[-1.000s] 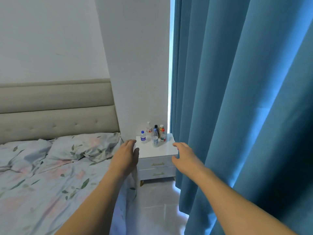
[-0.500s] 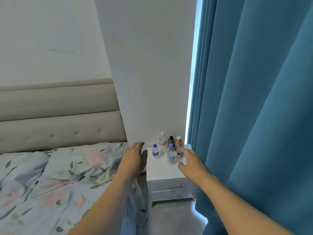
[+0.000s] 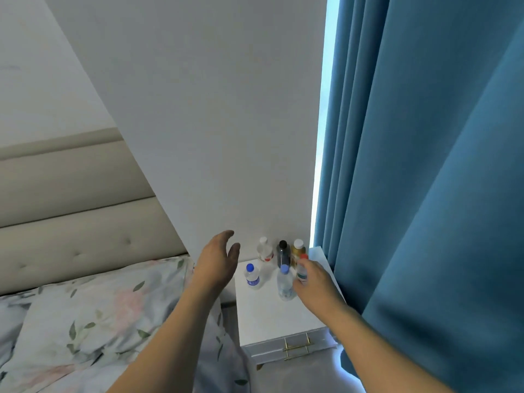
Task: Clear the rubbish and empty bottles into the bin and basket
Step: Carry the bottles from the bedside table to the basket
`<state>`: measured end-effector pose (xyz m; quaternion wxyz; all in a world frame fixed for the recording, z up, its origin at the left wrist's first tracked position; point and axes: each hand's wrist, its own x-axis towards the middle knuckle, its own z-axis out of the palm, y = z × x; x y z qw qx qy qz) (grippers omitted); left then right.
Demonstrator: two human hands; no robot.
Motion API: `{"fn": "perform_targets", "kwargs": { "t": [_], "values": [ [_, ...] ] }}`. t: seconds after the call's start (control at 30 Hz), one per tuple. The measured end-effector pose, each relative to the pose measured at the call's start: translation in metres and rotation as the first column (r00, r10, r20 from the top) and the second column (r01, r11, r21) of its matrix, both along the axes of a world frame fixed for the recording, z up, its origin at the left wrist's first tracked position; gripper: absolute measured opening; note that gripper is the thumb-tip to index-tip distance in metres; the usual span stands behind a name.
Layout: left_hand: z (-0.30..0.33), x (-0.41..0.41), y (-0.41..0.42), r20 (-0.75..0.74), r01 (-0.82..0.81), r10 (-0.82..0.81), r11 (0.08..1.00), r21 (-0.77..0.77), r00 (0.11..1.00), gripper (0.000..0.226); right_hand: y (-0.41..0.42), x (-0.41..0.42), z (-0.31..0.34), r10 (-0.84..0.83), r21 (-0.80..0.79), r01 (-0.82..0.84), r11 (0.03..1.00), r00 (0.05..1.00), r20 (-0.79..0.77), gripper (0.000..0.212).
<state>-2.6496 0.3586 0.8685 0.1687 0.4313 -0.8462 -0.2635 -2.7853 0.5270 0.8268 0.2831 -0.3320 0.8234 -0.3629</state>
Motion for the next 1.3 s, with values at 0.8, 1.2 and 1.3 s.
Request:
{"fn": "perform_targets", "kwargs": {
  "t": [0.8,1.2,1.3],
  "values": [
    [-0.303,-0.193,-0.213,0.436,0.322,-0.328,0.942,0.09,0.838,0.033,-0.194,-0.096,-0.246,0.043,0.518,0.022,0.855,0.993,-0.114,0.027],
    [-0.053,-0.089,-0.175,-0.199,-0.058,0.072,0.995,0.076,0.977,0.02,-0.207,-0.082,-0.024,-0.105,0.248,0.152,0.957,0.976,-0.192,0.005],
    [-0.012,-0.056,-0.161,-0.262,-0.185,0.198,0.98,0.073,0.945,0.017,-0.216,-0.068,0.015,-0.014,0.173,0.056,0.983,0.972,-0.233,0.016]
  ]
}}
